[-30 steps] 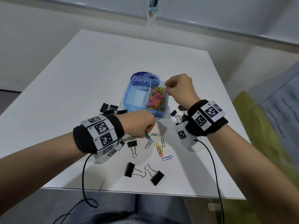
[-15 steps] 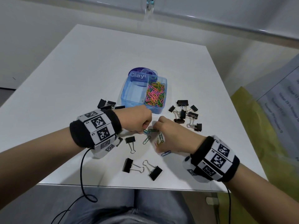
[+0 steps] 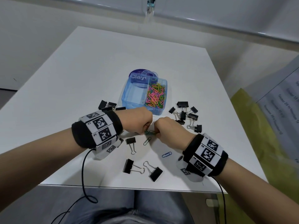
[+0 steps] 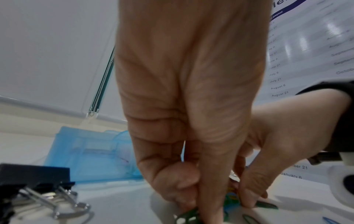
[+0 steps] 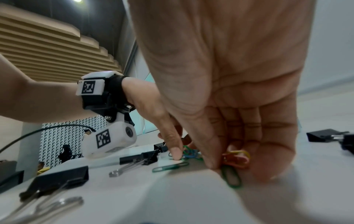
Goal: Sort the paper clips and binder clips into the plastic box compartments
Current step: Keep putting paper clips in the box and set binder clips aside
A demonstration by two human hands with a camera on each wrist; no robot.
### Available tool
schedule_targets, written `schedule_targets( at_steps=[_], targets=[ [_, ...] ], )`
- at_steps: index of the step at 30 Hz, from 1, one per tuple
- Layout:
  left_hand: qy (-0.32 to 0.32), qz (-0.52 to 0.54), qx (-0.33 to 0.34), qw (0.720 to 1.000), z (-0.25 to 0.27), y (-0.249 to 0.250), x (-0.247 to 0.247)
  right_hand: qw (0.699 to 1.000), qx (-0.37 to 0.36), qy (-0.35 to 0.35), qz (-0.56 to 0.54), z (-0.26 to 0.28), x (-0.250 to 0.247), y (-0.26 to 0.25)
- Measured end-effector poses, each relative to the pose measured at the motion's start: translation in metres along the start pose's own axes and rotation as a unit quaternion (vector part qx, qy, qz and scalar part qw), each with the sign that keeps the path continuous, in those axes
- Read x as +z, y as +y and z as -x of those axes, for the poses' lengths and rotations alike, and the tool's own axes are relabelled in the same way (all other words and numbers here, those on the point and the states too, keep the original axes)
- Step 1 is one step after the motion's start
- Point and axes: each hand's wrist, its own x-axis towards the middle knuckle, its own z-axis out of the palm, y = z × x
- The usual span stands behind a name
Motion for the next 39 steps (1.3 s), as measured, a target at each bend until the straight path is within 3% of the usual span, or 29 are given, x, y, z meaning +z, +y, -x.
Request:
schedule_targets(
  at_steps=[10, 17, 23, 25, 28, 30, 34, 37, 39],
  targets=[
    [0.015, 0.040, 0.010, 0.999, 0.000, -0.004, 0.003, 0.998, 0.005, 0.034, -0.055, 0.002, -0.002, 0.009],
    [0.014, 0.066, 0.005, 0.998, 0.001, -0.009, 0.003, 0.964, 0.025, 0.193, -0.182, -0.024, -0.065, 0.022],
    [0.048, 0.098, -0.003, 0.994, 0.006, -0.014, -0.020, 0.945, 0.035, 0.256, -0.202, -0.029, -0.074, 0.033],
    [0.088, 0.117, -0.016, 0.989, 0.004, -0.019, -0.034, 0.957, 0.049, 0.219, -0.181, -0.018, -0.063, 0.034],
    [0.161, 0.137, -0.043, 0.976, -0.008, -0.021, -0.054, 0.989, 0.067, 0.062, -0.117, 0.001, -0.038, 0.027],
    [0.193, 0.149, -0.070, 0.967, -0.020, -0.019, -0.061, 0.995, 0.069, 0.000, -0.074, 0.008, -0.021, 0.022],
    [0.220, 0.135, -0.102, 0.961, -0.034, -0.013, -0.058, 0.994, 0.072, -0.034, -0.075, 0.009, -0.005, 0.019],
    [0.231, 0.100, -0.086, 0.964, -0.029, -0.006, -0.051, 0.994, 0.051, -0.031, -0.093, 0.007, 0.000, 0.017],
    [0.188, 0.088, -0.069, 0.976, -0.019, 0.002, -0.044, 0.993, 0.042, -0.032, -0.101, 0.008, 0.002, 0.016]
  ],
)
